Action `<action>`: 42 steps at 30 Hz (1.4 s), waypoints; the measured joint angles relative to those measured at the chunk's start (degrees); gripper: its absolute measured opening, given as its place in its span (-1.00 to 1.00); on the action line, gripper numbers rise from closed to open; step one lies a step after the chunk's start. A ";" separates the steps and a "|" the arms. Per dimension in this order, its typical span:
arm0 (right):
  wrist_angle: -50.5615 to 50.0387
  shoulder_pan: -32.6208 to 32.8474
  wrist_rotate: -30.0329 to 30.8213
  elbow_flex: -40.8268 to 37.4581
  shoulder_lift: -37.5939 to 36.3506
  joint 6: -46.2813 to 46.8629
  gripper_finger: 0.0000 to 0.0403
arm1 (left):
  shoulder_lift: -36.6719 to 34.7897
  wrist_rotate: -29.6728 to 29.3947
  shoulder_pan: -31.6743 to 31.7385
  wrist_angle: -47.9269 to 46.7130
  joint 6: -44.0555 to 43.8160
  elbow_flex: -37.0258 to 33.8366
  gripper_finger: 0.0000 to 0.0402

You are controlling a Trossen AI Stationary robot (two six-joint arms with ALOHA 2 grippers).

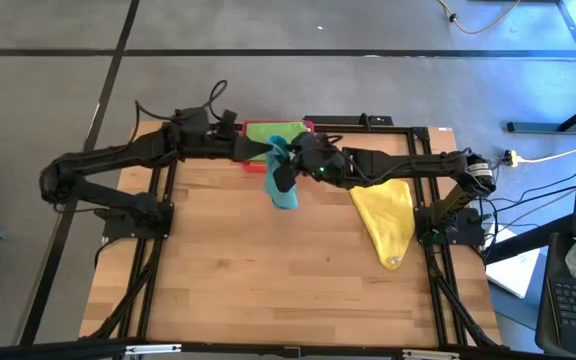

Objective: Fold microfiber towels
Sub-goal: Fold the blue microfiber cloth

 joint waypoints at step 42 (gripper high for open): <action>15.94 4.22 7.00 0.02 6.86 -0.54 0.25 | -8.10 -12.85 -4.47 -0.43 2.72 0.02 -1.00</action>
